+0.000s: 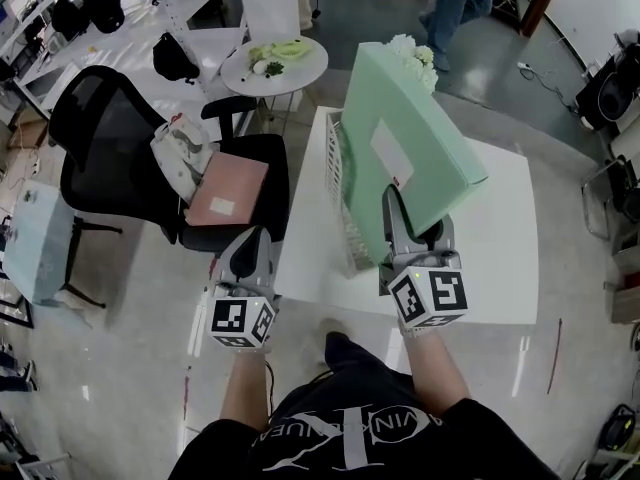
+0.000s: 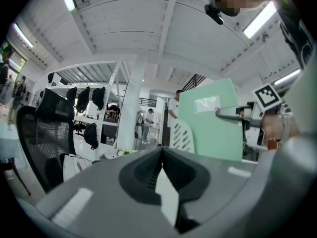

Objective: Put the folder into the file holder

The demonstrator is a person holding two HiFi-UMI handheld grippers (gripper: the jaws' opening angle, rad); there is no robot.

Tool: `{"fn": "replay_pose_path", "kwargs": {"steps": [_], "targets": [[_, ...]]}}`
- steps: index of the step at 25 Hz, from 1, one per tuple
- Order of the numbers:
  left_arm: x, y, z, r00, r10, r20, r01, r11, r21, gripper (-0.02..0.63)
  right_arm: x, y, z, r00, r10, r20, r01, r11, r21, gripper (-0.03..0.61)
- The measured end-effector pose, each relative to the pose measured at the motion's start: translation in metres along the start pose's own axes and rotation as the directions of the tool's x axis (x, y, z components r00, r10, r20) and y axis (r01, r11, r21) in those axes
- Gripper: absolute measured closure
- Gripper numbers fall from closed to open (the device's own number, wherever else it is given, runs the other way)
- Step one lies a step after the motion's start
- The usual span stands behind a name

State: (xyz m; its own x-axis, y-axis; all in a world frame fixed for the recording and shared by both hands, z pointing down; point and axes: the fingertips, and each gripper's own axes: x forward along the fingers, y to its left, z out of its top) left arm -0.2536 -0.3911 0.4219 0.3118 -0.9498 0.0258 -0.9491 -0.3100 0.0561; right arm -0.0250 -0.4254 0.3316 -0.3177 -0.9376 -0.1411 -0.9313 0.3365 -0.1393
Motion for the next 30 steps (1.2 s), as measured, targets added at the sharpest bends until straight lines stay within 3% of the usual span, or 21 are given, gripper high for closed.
{"fn": "replay_pose_path", "kwargs": {"steps": [5, 11, 30], "targets": [[0.000, 0.004, -0.006, 1.000, 0.010, -0.018, -0.010, 1.000, -0.001, 0.614, -0.006, -0.001, -0.010, 0.999, -0.005, 0.040, 0.005, 1.000, 0.001, 0.400], [0.000, 0.001, -0.015, 0.999, 0.004, -0.041, -0.004, 1.000, -0.003, 0.614, -0.006, 0.001, -0.029, 1.000, -0.002, 0.021, 0.002, 1.000, -0.009, 0.400], [-0.006, 0.000, -0.028, 0.997, 0.009, -0.073, -0.009, 1.000, -0.007, 0.614, -0.007, 0.001, -0.084, 0.983, 0.032, -0.181, -0.045, 0.997, -0.068, 0.372]]}}
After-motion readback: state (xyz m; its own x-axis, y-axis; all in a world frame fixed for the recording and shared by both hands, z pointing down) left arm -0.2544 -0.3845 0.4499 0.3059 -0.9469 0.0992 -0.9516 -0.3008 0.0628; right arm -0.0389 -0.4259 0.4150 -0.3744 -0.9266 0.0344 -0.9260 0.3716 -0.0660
